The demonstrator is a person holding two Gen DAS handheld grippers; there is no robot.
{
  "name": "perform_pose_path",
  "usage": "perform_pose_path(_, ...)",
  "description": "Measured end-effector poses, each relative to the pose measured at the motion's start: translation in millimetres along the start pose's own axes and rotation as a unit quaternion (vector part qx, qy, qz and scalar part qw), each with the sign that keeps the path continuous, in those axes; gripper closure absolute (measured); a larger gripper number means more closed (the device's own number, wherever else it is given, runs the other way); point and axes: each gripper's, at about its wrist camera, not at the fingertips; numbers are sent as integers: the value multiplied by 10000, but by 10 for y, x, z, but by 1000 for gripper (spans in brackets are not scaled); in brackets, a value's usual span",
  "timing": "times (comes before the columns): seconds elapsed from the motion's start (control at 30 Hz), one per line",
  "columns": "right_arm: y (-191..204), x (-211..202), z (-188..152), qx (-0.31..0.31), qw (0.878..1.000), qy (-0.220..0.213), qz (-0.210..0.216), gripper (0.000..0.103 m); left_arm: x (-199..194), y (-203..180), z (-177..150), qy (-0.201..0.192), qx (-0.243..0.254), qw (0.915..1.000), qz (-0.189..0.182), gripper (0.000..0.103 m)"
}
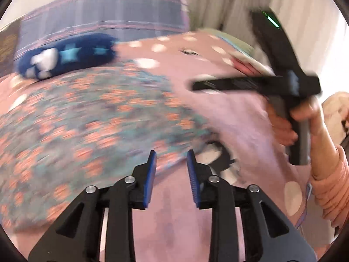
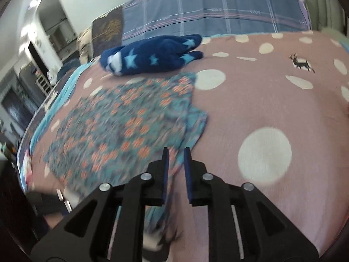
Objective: Fold small clothes
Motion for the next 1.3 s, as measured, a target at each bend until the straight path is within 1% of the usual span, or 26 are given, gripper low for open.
perform_pose_path(0.07,196,-5,-52,-182,9998,54,-5,84,-334,317,-81,-150,-311,9985,425,71)
perform_pose_path(0.1,316,-20,-77,-286,9995,86,41,83,-422,456,-100,-198,-430,9972,584,69)
perform_pose_path(0.13,433,29,-93,-363,9992,108,89,83,-603,649,-149,-291,-618,9941,845,69)
perform_pose_path(0.17,552,15,-102,-470,9987,127,145,81,-792,855,-206,-406,-814,9896,1114,69)
perform_pose_path(0.23,952,39,-141,-898,9952,175,346,77,-1100,1221,-322,-603,-1155,9792,1555,69)
perform_pose_path(0.3,1365,86,-201,-1329,9891,200,595,73,-1392,1530,-458,-745,-1444,9671,1956,69)
perform_pose_path(0.33,1563,110,-235,-1511,9858,195,703,72,-1550,1706,-542,-818,-1569,9595,2191,68)
perform_pose_path(0.43,2195,216,-377,-2094,9728,138,980,71,-1960,2086,-749,-936,-1846,9420,2641,68)
perform_pose_path(0.47,2382,247,-433,-2283,9677,112,1060,69,-2064,2185,-812,-968,-1932,9377,2720,68)
perform_pose_path(0.53,2816,316,-583,-2753,9528,27,1278,65,-2214,2331,-894,-1027,-2120,9314,2775,68)
perform_pose_path(0.57,3048,357,-668,-3005,9434,-26,1403,63,-2267,2408,-933,-1058,-2229,9292,2751,68)
perform_pose_path(0.63,3332,426,-790,-3341,9308,-94,1478,63,-2325,2535,-985,-1111,-2410,9270,2649,68)
perform_pose_path(0.7,3606,518,-919,-3689,9173,-164,1493,63,-2311,2603,-997,-1126,-2441,9275,2598,68)
perform_pose_path(0.73,3697,549,-969,-3806,9125,-189,1487,63,-2290,2635,-991,-1131,-2423,9286,2572,68)
perform_pose_path(0.83,3926,716,-1057,-4034,9024,-151,1505,63,-2278,2719,-1017,-1174,-2491,9321,2352,68)
perform_pose_path(0.87,3959,761,-1056,-4022,9023,-92,1547,63,-2226,2740,-1019,-1178,-2532,9343,2215,68)
perform_pose_path(0.9,3976,835,-998,-3913,9058,33,1624,63,-2196,2738,-1027,-1174,-2557,9369,2074,68)
perform_pose_path(0.97,3937,935,-849,-3684,9163,110,1565,63,-2119,2723,-1049,-1126,-2569,9428,1803,68)
perform_pose_path(1.0,3880,1032,-699,-3477,9265,167,1430,63,-2067,2716,-1052,-1082,-2572,9449,1711,68)
perform_pose_path(1.07,3786,1222,-428,-3102,9424,269,1219,63,-1948,2728,-1040,-983,-2567,9481,1599,69)
perform_pose_path(1.1,3732,1381,-226,-2842,9515,381,1112,63,-1882,2742,-1025,-934,-2566,9493,1556,69)
perform_pose_path(1.13,3703,1526,-67,-2618,9576,505,1088,63,-1803,2762,-999,-901,-2553,9509,1497,69)
perform_pose_path(1.2,3704,1778,178,-2236,9658,659,1137,63,-1690,2808,-956,-856,-2558,9524,1421,69)
perform_pose_path(1.23,3742,1903,267,-2137,9667,753,1193,63,-1626,2842,-931,-821,-2584,9533,1331,69)
perform_pose_path(1.3,3861,2127,363,-2150,9654,882,1185,63,-1534,2895,-901,-742,-2622,9534,1292,69)
Point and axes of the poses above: each gripper's, at about its wrist camera, not at the fingertips, and x roughly the way its jaws point, y to its left, z to its top, and after that the axes turned 15 degrees about -y, right-handed
